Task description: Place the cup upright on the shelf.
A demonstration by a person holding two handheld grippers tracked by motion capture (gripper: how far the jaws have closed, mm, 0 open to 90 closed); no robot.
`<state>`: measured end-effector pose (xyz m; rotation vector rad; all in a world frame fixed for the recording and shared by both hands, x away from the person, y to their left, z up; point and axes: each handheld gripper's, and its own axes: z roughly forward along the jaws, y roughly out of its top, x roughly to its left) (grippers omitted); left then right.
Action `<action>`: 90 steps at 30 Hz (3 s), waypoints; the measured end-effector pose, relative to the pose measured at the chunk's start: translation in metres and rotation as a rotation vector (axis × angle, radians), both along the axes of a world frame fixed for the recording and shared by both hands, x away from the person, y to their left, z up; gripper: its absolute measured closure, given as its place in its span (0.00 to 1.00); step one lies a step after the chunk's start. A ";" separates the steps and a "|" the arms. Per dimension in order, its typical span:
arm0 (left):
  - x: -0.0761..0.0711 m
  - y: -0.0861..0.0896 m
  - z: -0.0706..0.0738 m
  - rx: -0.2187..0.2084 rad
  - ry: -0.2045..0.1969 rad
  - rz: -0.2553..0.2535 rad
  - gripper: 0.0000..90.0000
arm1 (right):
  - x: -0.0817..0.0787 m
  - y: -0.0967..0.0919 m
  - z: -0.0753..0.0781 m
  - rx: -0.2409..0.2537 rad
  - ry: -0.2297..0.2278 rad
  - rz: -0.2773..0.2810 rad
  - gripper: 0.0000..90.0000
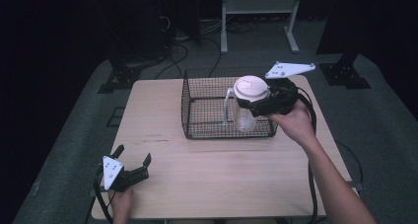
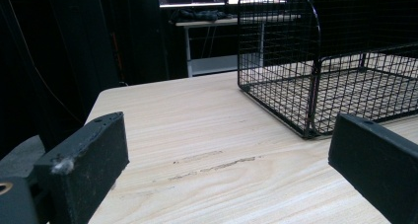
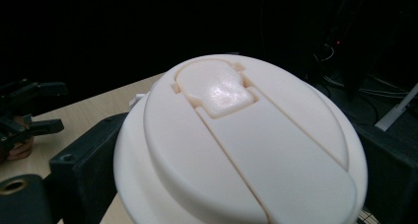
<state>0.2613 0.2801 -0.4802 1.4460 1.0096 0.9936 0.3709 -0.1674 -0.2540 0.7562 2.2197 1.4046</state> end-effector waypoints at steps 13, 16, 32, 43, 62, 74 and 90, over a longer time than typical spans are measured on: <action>0.000 0.000 0.000 -0.004 0.001 -0.001 0.01 | 0.036 0.013 0.004 -0.008 0.008 -0.028 0.05; 0.000 0.001 0.000 -0.006 0.001 -0.002 0.01 | 0.041 0.014 0.002 -0.002 0.008 -0.035 0.05; 0.000 0.001 0.000 -0.010 0.000 -0.006 0.01 | 0.080 0.026 -0.018 0.006 0.044 -0.076 0.05; 0.000 0.002 0.000 -0.012 -0.001 -0.008 0.01 | 0.100 0.031 -0.033 -0.006 0.067 -0.101 0.05; 0.000 0.002 0.000 -0.015 -0.002 -0.011 0.01 | 0.122 0.043 -0.063 -0.019 0.109 -0.106 0.05; 0.000 0.002 0.000 -0.018 -0.003 -0.012 0.01 | 0.131 0.046 -0.080 -0.030 0.133 -0.119 0.05; 0.000 0.003 0.000 -0.017 -0.003 -0.013 0.01 | 0.141 0.047 -0.096 -0.068 0.158 -0.136 0.05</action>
